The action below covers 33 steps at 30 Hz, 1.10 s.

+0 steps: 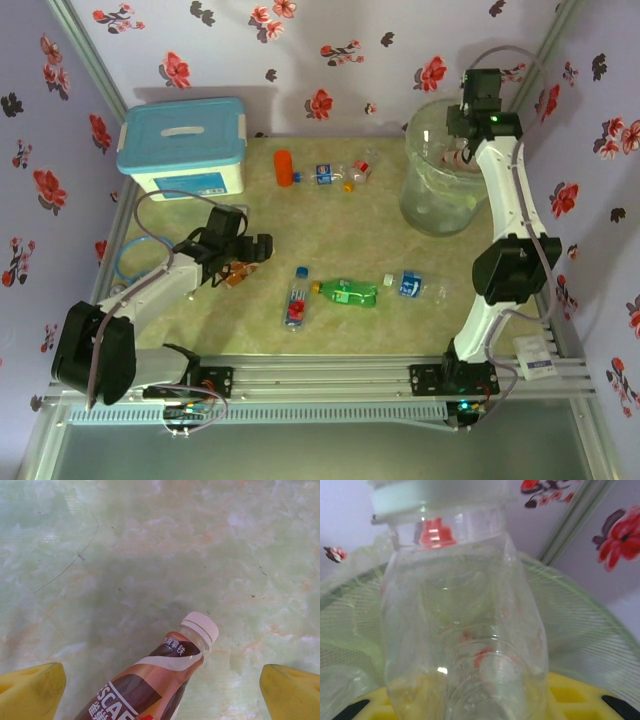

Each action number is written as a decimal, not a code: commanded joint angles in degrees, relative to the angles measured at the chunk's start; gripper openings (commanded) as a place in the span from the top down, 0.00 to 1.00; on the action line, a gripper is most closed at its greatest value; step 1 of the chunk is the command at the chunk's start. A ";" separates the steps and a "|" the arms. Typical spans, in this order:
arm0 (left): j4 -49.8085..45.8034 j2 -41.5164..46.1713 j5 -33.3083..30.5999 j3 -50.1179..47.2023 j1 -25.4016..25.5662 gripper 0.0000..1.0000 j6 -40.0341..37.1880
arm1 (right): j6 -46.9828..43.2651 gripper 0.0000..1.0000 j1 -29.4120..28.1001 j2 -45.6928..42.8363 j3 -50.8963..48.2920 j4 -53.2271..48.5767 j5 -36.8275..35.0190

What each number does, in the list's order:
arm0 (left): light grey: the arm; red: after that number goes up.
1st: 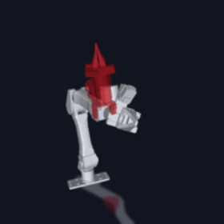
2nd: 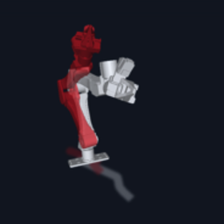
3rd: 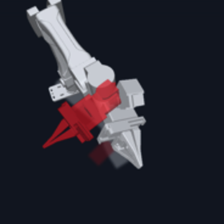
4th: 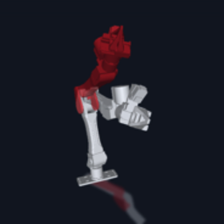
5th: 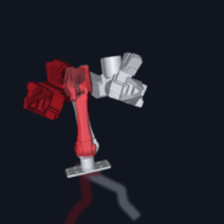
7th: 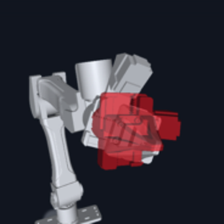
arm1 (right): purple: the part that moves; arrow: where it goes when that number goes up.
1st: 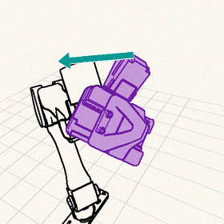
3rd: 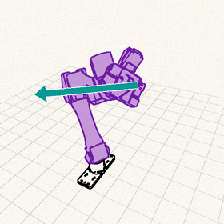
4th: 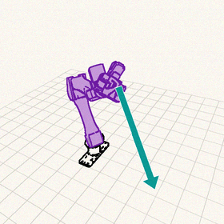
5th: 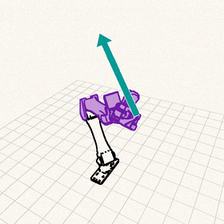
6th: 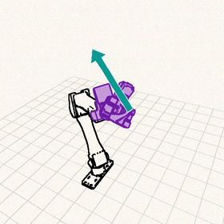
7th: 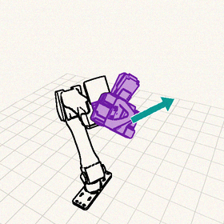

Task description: Put the plastic bottles in the bin

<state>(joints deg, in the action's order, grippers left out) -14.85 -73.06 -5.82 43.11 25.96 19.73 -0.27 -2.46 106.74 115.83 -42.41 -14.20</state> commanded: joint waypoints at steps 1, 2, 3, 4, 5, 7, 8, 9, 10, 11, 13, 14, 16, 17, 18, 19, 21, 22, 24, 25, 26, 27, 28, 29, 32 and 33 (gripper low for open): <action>-0.62 -0.15 -0.63 -0.66 -0.47 0.00 -0.11 | 0.74 0.62 0.95 2.45 2.69 1.92 1.41; -0.55 -0.25 -0.59 -0.75 -0.47 0.00 -0.05 | 0.76 0.62 1.28 3.44 3.05 1.95 1.91; -0.53 -0.41 -0.59 -0.75 -0.46 0.00 -0.08 | 0.83 0.62 1.55 4.27 3.59 1.91 2.65; -0.60 -0.61 -0.59 -0.66 -0.46 0.00 -0.13 | 1.13 0.62 1.89 5.41 4.51 1.13 3.69; -0.39 -0.76 -0.61 -0.58 -0.48 0.00 -0.13 | 1.33 0.61 2.06 6.52 5.56 0.19 4.57; -0.11 -1.07 -0.59 -0.48 -0.46 0.00 -0.13 | 1.16 0.59 2.10 8.35 7.16 -1.24 5.21; 0.06 -1.21 -0.59 -0.49 -0.46 0.00 -0.13 | 1.11 0.57 2.11 9.12 7.57 -1.57 5.39; 0.14 -1.37 -0.59 -0.49 -0.47 0.00 -0.13 | 1.16 0.56 2.18 9.67 7.79 -1.73 5.86; 0.16 -1.47 -0.59 -0.49 -0.47 0.00 -0.13 | 1.30 0.56 2.35 10.39 8.25 -2.16 6.75; 0.22 -1.56 -0.61 -0.46 -0.42 0.00 -0.13 | 1.49 0.56 2.45 11.26 8.93 -2.69 7.54; 0.26 -1.70 -0.60 -0.57 -0.47 0.00 -0.17 | 1.42 0.52 2.46 12.83 10.01 -3.67 8.51; 0.16 -1.71 -0.61 -0.66 -0.48 0.00 -0.21 | 1.51 0.50 2.54 13.46 10.72 -4.42 8.78; -0.09 -1.31 -0.61 -0.73 -0.47 0.00 -0.04 | 1.51 0.42 2.80 13.99 11.10 -4.69 9.05; -0.35 -0.98 -0.59 -0.75 -0.46 0.00 -0.04 | 1.59 0.38 2.97 13.93 11.15 -4.95 9.33; -0.40 -0.66 -0.66 -0.88 -0.39 0.00 0.05 | 1.60 0.36 2.99 13.72 11.12 -5.18 9.52; -0.23 -0.21 -0.66 -1.15 -0.46 0.00 0.07 | 1.51 0.33 3.01 13.45 11.04 -5.38 9.58; -0.04 0.26 -0.79 -1.53 -0.44 0.00 0.24 | 1.29 0.30 3.07 12.70 11.18 -6.17 9.33; -0.05 0.28 -0.76 -1.58 -0.46 0.00 0.31 | 1.30 0.28 3.03 12.07 11.29 -6.48 9.08; 0.13 0.01 -0.81 -1.63 -0.46 0.00 0.40 | 1.20 0.26 2.99 10.67 11.28 -7.16 8.45; 0.12 -0.18 -0.68 -1.50 -0.53 0.00 0.40 | 0.95 0.25 3.02 9.92 11.45 -7.62 8.41; 0.15 -0.44 -0.72 -1.37 -0.49 0.00 0.31 | 0.68 0.24 3.05 9.25 11.58 -8.29 8.36; 0.10 -0.53 -0.59 -1.36 -0.41 0.00 0.20 | 0.42 0.23 3.02 8.62 11.85 -8.94 8.11; 0.22 -0.64 -0.64 -1.36 -0.49 0.00 0.23 | 0.28 0.23 3.03 7.96 12.29 -9.71 7.92; 0.31 -0.69 -0.61 -1.30 -0.49 0.00 0.07 | 0.07 0.22 3.00 7.29 12.62 -10.37 7.71; 0.27 -0.84 -0.56 -1.18 -0.47 0.00 -0.04 | -0.03 0.22 3.00 4.93 12.63 -11.30 6.94; 0.31 -0.77 -0.54 -1.19 -0.44 0.00 -0.10 | 0.09 0.22 2.99 4.18 12.58 -11.46 6.75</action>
<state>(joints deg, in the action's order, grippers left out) -14.83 -74.13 -5.87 42.15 25.96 19.75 0.36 0.49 116.01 125.99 -51.72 -6.37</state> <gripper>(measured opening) 0.995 0.783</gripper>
